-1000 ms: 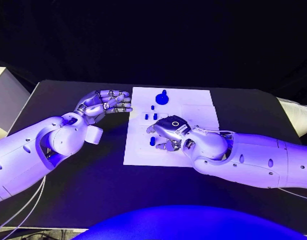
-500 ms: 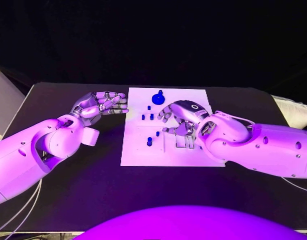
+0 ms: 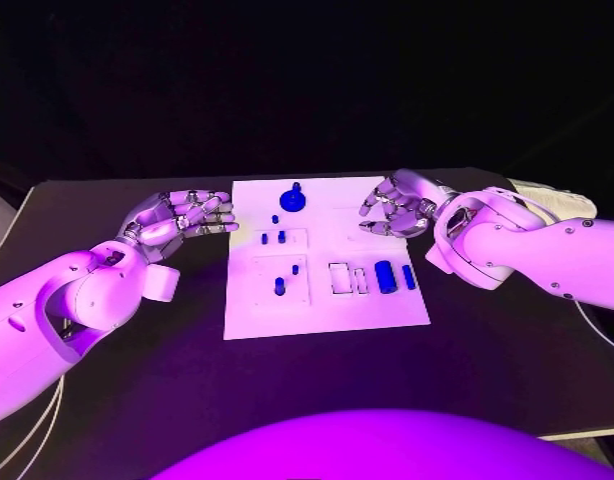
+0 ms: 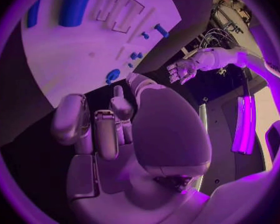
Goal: Assemble the parts on the task board
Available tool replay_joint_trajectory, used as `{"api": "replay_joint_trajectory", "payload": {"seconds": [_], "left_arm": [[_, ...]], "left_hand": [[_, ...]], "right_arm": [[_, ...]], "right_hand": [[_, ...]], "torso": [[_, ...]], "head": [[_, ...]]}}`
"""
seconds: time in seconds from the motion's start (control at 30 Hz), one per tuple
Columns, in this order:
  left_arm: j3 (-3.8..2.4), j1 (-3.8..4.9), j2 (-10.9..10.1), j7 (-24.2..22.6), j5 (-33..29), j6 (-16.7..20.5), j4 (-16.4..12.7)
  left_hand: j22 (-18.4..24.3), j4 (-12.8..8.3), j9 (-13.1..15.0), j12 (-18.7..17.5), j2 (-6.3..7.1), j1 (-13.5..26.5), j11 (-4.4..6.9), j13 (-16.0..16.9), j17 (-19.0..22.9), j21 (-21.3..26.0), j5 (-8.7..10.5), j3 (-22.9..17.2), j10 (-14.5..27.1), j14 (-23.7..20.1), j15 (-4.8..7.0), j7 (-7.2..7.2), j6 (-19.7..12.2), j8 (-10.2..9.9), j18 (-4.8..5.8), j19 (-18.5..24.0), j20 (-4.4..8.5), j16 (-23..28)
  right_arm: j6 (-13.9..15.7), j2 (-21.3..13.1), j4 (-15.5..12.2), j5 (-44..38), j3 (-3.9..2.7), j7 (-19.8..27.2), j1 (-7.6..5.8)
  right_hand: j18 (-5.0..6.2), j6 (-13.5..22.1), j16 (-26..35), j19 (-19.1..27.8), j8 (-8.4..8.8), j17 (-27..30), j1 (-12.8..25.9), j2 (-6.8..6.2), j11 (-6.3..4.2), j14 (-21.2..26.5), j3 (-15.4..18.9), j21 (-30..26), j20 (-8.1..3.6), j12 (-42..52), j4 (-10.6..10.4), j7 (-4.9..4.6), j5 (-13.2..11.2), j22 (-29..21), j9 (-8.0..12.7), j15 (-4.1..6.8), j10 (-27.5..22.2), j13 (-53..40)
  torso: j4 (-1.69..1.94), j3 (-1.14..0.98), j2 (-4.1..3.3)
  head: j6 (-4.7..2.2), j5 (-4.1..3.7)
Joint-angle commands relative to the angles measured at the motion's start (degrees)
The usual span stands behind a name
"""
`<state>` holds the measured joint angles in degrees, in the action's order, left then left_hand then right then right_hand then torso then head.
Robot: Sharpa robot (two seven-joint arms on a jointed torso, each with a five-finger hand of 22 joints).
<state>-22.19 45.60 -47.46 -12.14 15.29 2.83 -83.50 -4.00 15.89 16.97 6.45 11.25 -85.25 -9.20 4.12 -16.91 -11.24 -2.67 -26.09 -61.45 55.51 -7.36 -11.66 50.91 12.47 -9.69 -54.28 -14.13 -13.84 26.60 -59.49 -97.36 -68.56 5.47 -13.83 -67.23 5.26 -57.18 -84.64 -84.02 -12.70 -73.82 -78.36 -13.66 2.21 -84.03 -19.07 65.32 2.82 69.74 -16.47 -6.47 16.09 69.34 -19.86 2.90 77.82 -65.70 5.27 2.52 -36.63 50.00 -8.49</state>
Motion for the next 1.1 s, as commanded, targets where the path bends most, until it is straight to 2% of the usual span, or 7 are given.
{"api": "replay_joint_trajectory", "payload": {"seconds": [0.03,0.13,0.17,0.37,0.57,0.67,1.1], "left_arm": [[-0.03,-0.06,-0.04,-0.77,-0.15,-0.77,-0.05],[-0.03,-0.08,-0.10,-0.86,-0.12,-0.69,-0.06],[-0.03,-0.08,-0.12,-0.92,-0.11,-0.65,-0.08],[-0.02,-0.16,-0.12,-1.14,0.02,-0.59,-0.34],[-0.02,-0.23,-0.21,-1.35,0.15,-0.52,-0.90],[-0.02,-0.27,-0.26,-1.46,0.22,-0.44,-1.17],[-0.03,-0.41,-0.54,-1.51,0.28,-0.28,-1.47]], "left_hand": [[0.07,0.35,0.06,0.39,-0.54,-0.12,0.16,0.03,-0.08,0.38,-0.20,-0.08,-0.30,0.43,0.01,0.12,0.36,0.36,-0.85,-0.45,0.03,0.39],[0.07,0.36,0.05,0.38,-0.46,-0.07,0.17,0.02,-0.10,0.40,-0.19,-0.03,-0.33,0.46,0.03,0.07,0.36,0.36,-0.86,-0.48,0.04,0.41],[0.07,0.36,0.05,0.38,-0.46,-0.07,0.17,0.02,-0.10,0.40,-0.19,-0.03,-0.33,0.46,0.03,0.07,0.36,0.36,-0.86,-0.48,0.04,0.41],[0.07,0.38,0.04,0.35,-0.37,-0.03,0.17,0.00,-0.13,0.42,-0.20,0.02,-0.33,0.52,0.05,0.00,0.35,0.35,-0.86,-0.52,0.05,0.42],[0.07,0.39,0.02,0.32,-0.33,-0.01,0.15,-0.01,-0.15,0.44,-0.20,0.05,-0.33,0.57,0.06,-0.05,0.33,0.33,-0.86,-0.54,0.05,0.42],[0.07,0.40,0.01,0.28,-0.26,0.03,0.13,-0.02,-0.18,0.46,-0.20,0.10,-0.31,0.62,0.07,-0.09,0.29,0.31,-0.86,-0.57,0.06,0.42],[0.07,0.45,-0.05,0.16,-0.12,0.16,0.05,-0.07,-0.25,0.54,-0.20,0.24,-0.22,0.67,0.04,-0.21,0.17,0.22,-0.85,-0.62,0.06,0.49]], "right_arm": [[-5.80,-1.29,-0.50,4.62,0.15,-6.09,-0.01],[-7.12,-2.36,-0.97,5.22,0.32,-8.75,0.04],[-7.70,-2.74,-1.26,5.26,0.40,-9.97,0.09],[-10.90,-4.03,-2.68,3.75,0.64,-16.80,0.54],[-12.50,-4.20,-3.38,2.31,0.95,-21.38,0.98],[-13.07,-4.00,-3.59,1.71,1.07,-22.95,1.27],[-13.80,-1.41,-2.33,-1.03,1.34,-25.34,2.74]], "right_hand": [[-1.15,-1.43,-2.22,-2.84,-2.32,-6.15,2.13,0.66,-1.20,-4.22,2.06,4.36,-0.36,13.12,0.10,0.70,-0.05,3.94,-1.98,0.10,6.79,-15.26],[-1.55,-1.57,-3.37,-3.05,-3.39,-9.55,3.20,1.19,-1.20,-4.79,3.19,6.35,-0.33,16.67,-0.12,0.83,1.21,5.71,-2.90,0.28,9.25,-19.72],[-1.78,-1.81,-3.93,-3.26,-4.09,-11.24,4.62,1.46,-1.46,-5.09,4.19,7.81,-0.44,18.47,-0.08,1.01,3.35,6.95,-3.54,0.29,10.67,-22.00],[-2.22,-1.95,-4.68,-3.51,-5.75,-13.66,8.79,2.72,-1.76,-5.49,7.48,10.34,-0.64,20.26,-0.30,1.56,2.92,9.22,-5.40,0.68,12.18,-24.30],[-2.43,-1.67,-5.00,-3.59,-6.67,-14.83,13.20,4.17,-2.05,-5.70,11.68,11.63,-0.82,20.26,-0.40,1.91,5.35,10.46,-6.72,0.89,12.18,-24.30],[-2.48,-1.49,-5.05,-3.57,-7.11,-15.03,14.16,4.38,-2.15,-5.74,13.89,11.91,-0.90,20.26,-0.36,2.02,7.35,10.80,-7.34,0.98,12.18,-24.30],[-2.50,-1.54,-5.07,-3.52,-8.34,-15.14,15.39,5.54,-2.41,-5.76,19.93,12.11,-1.03,20.26,-0.45,2.35,6.54,11.18,-8.68,1.18,12.18,-24.30]], "torso": [[-0.19,0.02,0.14],[-0.42,-0.02,0.22],[-0.47,-0.03,0.25],[-0.52,0.00,0.33],[-0.49,0.28,0.33],[-0.44,0.25,0.35],[-0.30,0.29,0.31]], "head": [[0.00,-0.78],[0.00,-0.88],[0.00,-0.81],[0.00,-1.25],[0.00,-1.51],[0.00,-1.66],[0.00,-1.42]]}}
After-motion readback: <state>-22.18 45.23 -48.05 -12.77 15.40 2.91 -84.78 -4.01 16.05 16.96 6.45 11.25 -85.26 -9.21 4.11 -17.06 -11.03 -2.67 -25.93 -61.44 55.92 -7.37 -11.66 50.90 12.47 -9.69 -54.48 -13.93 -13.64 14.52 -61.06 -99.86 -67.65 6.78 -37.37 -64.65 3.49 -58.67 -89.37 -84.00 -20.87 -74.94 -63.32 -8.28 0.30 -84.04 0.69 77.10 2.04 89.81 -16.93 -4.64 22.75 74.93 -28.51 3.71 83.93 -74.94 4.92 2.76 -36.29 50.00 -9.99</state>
